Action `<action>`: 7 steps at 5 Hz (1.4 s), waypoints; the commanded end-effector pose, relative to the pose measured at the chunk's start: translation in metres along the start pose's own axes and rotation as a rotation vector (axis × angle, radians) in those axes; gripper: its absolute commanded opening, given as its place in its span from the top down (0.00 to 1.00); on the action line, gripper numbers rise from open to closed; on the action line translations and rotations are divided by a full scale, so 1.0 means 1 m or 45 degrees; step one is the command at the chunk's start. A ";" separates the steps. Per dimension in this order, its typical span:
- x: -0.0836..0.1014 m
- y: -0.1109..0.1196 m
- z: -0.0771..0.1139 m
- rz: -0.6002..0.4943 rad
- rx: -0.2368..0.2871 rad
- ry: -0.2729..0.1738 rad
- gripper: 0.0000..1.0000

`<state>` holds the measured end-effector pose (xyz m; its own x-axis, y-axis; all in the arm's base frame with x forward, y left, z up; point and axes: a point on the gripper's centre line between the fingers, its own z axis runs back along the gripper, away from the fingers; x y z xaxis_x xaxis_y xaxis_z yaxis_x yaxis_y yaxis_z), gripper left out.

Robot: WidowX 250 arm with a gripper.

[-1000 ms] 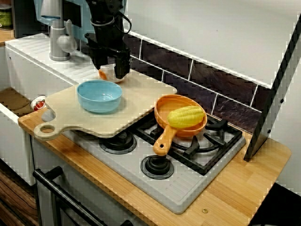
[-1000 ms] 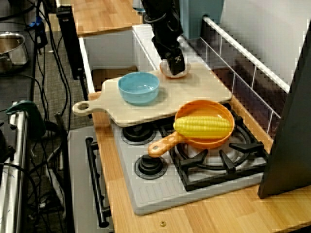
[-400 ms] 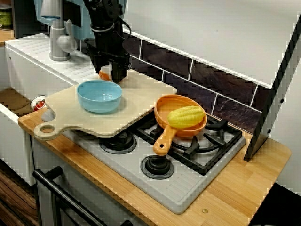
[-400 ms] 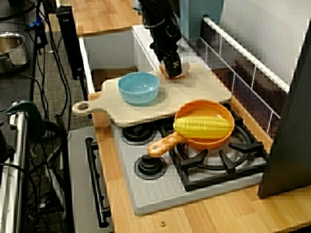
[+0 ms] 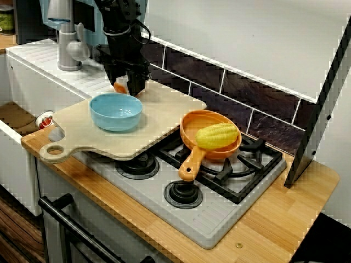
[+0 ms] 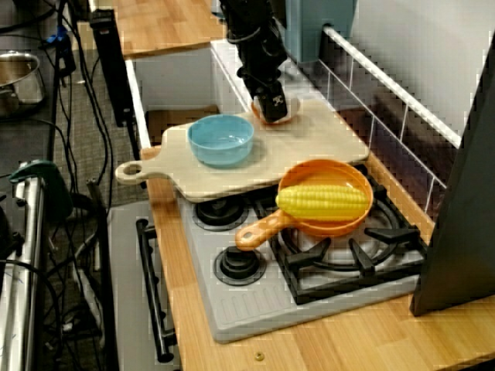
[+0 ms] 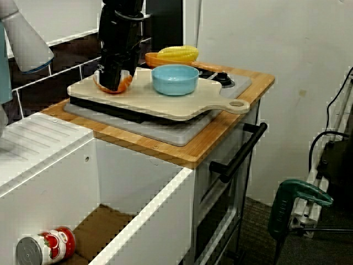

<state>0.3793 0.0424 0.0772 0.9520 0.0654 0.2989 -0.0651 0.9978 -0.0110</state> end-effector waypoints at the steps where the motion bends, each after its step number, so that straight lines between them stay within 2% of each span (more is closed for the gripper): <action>1: 0.016 0.003 0.042 -0.018 -0.075 -0.085 1.00; 4: 0.010 -0.006 0.074 -0.075 -0.157 -0.100 1.00; 6: -0.012 -0.010 0.087 -0.208 -0.148 -0.088 1.00; 7: -0.024 -0.014 0.091 -0.269 -0.119 -0.079 1.00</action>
<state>0.3293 0.0227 0.1368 0.9427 -0.1346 0.3052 0.1573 0.9862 -0.0509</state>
